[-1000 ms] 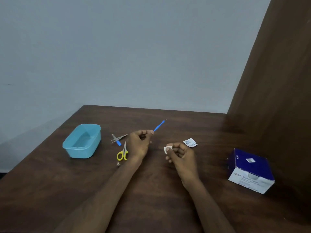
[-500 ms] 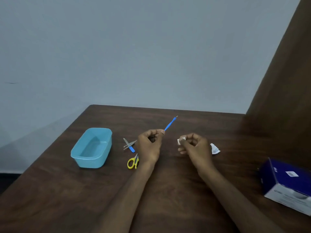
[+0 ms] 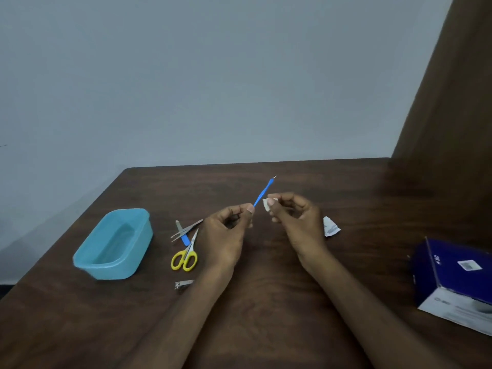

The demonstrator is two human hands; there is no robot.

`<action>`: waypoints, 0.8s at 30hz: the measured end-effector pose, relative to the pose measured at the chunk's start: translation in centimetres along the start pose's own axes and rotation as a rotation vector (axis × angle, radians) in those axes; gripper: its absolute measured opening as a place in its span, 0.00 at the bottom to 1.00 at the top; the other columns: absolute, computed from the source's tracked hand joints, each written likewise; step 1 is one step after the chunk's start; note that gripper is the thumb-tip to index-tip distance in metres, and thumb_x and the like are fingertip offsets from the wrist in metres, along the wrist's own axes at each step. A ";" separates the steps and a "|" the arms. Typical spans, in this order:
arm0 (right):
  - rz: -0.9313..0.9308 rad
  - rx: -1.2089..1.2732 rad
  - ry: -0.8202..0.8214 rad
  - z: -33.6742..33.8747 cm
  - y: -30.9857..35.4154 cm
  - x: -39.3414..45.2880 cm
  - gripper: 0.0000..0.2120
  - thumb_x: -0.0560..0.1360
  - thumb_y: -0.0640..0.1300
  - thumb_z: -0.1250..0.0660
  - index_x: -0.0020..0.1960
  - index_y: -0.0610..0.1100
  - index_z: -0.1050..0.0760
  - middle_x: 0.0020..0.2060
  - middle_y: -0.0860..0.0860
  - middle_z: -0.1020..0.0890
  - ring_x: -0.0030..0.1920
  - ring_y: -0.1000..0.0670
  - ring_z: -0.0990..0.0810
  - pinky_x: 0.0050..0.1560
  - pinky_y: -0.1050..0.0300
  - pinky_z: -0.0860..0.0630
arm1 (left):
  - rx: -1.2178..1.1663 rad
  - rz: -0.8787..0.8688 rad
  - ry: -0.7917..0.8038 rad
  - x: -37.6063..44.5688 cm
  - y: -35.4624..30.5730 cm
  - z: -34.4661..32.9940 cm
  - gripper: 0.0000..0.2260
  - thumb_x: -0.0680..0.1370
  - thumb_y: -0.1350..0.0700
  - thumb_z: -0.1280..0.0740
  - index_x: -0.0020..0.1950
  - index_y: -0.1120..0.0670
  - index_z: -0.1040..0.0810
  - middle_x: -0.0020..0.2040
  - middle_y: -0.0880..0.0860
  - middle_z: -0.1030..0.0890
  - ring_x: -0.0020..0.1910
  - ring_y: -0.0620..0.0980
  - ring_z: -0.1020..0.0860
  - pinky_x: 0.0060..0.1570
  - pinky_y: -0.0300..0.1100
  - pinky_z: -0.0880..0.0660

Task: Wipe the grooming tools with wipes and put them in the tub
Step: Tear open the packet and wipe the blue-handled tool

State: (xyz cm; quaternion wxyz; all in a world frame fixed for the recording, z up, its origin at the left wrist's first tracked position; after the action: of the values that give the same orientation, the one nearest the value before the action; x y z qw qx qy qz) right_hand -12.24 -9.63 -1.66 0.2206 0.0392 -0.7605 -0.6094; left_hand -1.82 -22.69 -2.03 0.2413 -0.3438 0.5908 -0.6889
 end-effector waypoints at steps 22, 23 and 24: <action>-0.017 0.045 -0.200 2.2 -1.0 1.5 0.04 0.75 0.37 0.22 0.48 0.38 0.15 0.48 0.47 0.10 0.45 0.51 0.12 0.43 0.57 0.17 | 0.156 -0.062 0.283 0.3 0.5 -1.4 0.04 0.81 0.56 0.26 0.51 0.48 0.11 0.38 0.45 0.13 0.33 0.42 0.17 0.41 0.38 0.18; -0.010 0.034 -0.198 2.2 -0.9 1.5 0.04 0.75 0.37 0.22 0.48 0.39 0.15 0.48 0.47 0.10 0.45 0.51 0.12 0.43 0.57 0.17 | 0.166 -0.061 0.285 0.3 0.5 -1.4 0.04 0.81 0.56 0.26 0.50 0.48 0.11 0.37 0.44 0.13 0.33 0.41 0.17 0.40 0.38 0.18; -0.003 0.022 -0.194 2.2 -0.8 1.5 0.04 0.75 0.37 0.22 0.48 0.39 0.15 0.48 0.48 0.10 0.44 0.52 0.12 0.43 0.58 0.17 | 0.178 -0.062 0.286 0.3 0.4 -1.4 0.04 0.81 0.56 0.25 0.50 0.48 0.11 0.36 0.43 0.14 0.32 0.41 0.17 0.38 0.35 0.20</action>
State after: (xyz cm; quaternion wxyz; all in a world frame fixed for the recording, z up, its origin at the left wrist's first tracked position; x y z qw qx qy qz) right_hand -14.62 -8.31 -2.33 0.1448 -0.0166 -0.7848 -0.6024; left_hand -3.07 -22.07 -2.42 0.1630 -0.2376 0.5449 -0.7875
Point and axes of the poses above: each hand's wrist, its own x-axis towards the middle knuckle, its own z-axis out of the back of the hand, y = z × x, the point moved 2 cm from there along x, towards the middle knuckle
